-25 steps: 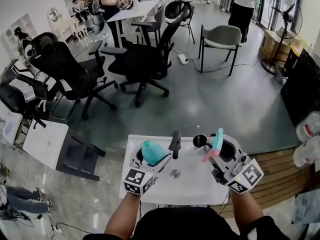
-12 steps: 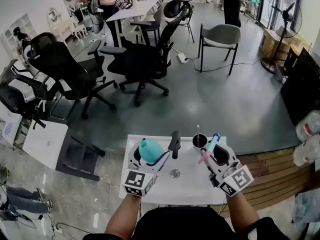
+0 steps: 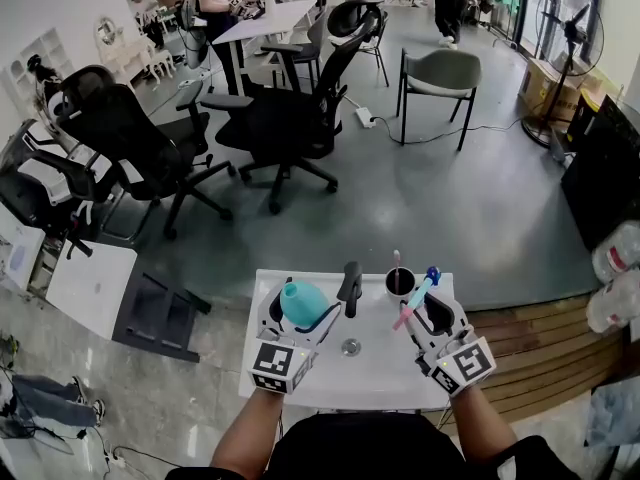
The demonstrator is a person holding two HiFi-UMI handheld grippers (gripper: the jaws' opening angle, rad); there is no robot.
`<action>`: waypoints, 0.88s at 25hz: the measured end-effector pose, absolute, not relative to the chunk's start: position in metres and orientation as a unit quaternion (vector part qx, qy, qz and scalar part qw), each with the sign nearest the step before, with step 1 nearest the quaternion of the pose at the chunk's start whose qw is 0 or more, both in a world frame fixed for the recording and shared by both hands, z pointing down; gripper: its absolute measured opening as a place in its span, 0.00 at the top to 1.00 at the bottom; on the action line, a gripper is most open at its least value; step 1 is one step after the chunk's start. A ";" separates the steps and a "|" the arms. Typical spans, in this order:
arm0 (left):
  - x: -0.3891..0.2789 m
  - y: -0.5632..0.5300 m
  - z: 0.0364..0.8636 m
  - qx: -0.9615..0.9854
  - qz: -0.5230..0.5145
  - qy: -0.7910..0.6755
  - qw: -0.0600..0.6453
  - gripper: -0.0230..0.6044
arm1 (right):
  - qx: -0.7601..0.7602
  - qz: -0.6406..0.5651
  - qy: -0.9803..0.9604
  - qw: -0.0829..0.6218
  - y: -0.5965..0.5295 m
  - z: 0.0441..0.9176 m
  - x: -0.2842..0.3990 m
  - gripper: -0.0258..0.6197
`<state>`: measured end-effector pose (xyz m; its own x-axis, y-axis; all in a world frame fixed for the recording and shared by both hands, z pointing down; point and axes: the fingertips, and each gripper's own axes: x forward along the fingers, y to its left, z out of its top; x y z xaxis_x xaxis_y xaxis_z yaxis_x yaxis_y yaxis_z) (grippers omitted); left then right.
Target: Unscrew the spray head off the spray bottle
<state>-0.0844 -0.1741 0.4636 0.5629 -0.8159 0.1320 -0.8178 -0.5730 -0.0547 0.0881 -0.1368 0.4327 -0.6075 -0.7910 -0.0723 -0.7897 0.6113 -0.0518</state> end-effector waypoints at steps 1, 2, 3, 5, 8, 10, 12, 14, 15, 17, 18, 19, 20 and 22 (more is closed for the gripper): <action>-0.083 -0.173 0.463 0.884 0.072 -0.461 0.007 0.28 | -0.441 -0.005 0.897 0.043 -0.136 0.432 0.088 0.73; -0.083 -0.173 0.463 0.885 0.072 -0.460 0.007 0.28 | -0.440 -0.004 0.897 0.043 -0.136 0.431 0.088 0.73; -0.083 -0.172 0.463 0.885 0.073 -0.460 0.007 0.28 | -0.439 -0.004 0.897 0.043 -0.135 0.431 0.087 0.73; -0.083 -0.171 0.464 0.886 0.074 -0.458 0.007 0.28 | -0.439 -0.007 0.897 0.044 -0.134 0.430 0.085 0.73; -0.082 -0.169 0.463 0.886 0.076 -0.457 0.008 0.28 | -0.439 -0.010 0.897 0.045 -0.132 0.430 0.084 0.73; -0.082 -0.168 0.464 0.886 0.080 -0.457 0.006 0.28 | -0.438 -0.013 0.897 0.049 -0.132 0.430 0.084 0.73; -0.082 -0.168 0.465 0.885 0.081 -0.458 0.008 0.28 | -0.438 -0.013 0.897 0.051 -0.131 0.429 0.083 0.73; -0.083 -0.167 0.469 0.885 0.080 -0.459 0.011 0.28 | -0.439 -0.014 0.897 0.052 -0.131 0.429 0.083 0.73; -0.084 -0.167 0.469 0.885 0.079 -0.459 0.011 0.28 | -0.439 -0.014 0.897 0.053 -0.131 0.429 0.082 0.73; -0.084 -0.167 0.468 0.885 0.079 -0.459 0.010 0.28 | -0.439 -0.013 0.897 0.053 -0.132 0.427 0.082 0.73; -0.084 -0.167 0.467 0.885 0.080 -0.459 0.009 0.28 | -0.439 -0.013 0.897 0.053 -0.132 0.426 0.082 0.73; -0.084 -0.166 0.466 0.885 0.080 -0.459 0.008 0.28 | -0.439 -0.013 0.897 0.053 -0.132 0.426 0.082 0.73; -0.084 -0.166 0.466 0.885 0.081 -0.459 0.007 0.28 | -0.439 -0.013 0.897 0.053 -0.132 0.425 0.082 0.73; -0.084 -0.166 0.466 0.884 0.081 -0.460 0.007 0.28 | -0.439 -0.013 0.897 0.054 -0.132 0.425 0.083 0.73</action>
